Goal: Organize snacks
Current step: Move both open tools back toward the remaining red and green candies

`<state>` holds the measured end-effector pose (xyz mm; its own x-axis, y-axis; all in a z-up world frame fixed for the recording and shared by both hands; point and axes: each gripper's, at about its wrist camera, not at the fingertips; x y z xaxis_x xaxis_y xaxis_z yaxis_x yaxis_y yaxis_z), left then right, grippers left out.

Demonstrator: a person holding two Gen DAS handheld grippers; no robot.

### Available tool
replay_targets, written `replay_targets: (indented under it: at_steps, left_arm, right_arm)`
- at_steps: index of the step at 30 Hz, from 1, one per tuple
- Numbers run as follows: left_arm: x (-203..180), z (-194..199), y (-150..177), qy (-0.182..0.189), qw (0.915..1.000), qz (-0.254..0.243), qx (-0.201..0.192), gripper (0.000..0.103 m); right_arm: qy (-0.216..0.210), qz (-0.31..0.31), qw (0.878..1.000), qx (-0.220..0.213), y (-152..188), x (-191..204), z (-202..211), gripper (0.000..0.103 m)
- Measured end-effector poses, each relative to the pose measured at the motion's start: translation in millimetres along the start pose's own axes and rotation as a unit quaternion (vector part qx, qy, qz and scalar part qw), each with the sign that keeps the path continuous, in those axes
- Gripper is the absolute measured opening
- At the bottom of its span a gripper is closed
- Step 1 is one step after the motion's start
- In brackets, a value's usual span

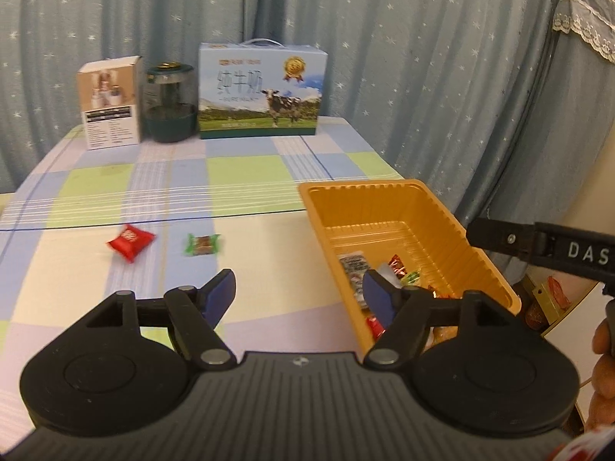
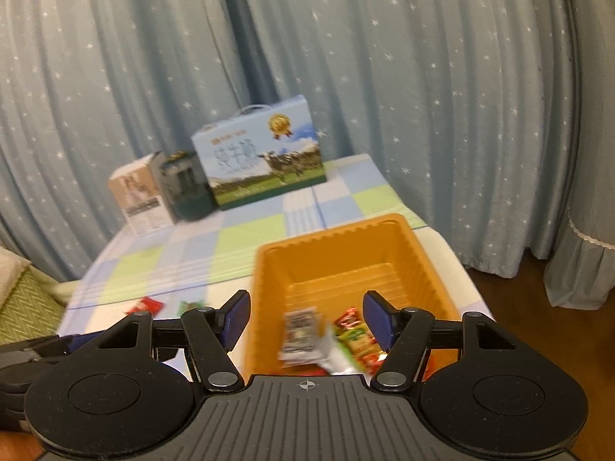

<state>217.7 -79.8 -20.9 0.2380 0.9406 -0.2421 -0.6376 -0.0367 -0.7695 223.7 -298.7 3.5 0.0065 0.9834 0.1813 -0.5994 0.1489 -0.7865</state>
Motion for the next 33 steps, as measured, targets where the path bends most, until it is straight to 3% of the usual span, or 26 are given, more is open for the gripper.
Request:
replay_targets:
  at_steps: [9,19,33]
  left_arm:
    - [24,64,20,-0.026,0.9995,0.010,-0.017,0.081]
    - [56,116,47,-0.048,0.9978,0.036,-0.027,0.084]
    - [98,150,70,-0.084,0.9942,0.062,-0.029,0.086]
  right_arm:
    - [-0.036,-0.004,0.999,0.007,26,43,37,0.065]
    - [-0.057,0.000,0.998,0.024,59,76,54,0.065]
    - [-0.063,0.022,0.997,0.049,90,98,57,0.065]
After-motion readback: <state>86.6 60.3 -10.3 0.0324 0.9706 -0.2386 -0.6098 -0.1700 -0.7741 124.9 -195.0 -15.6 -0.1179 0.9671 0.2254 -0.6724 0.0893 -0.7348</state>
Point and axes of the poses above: each gripper's, at about its wrist camera, not at the fingertips, and z roughly against the way its jaws point, x to its left, y to its underside, and after that the axes turned 12 degrees about y, right-handed
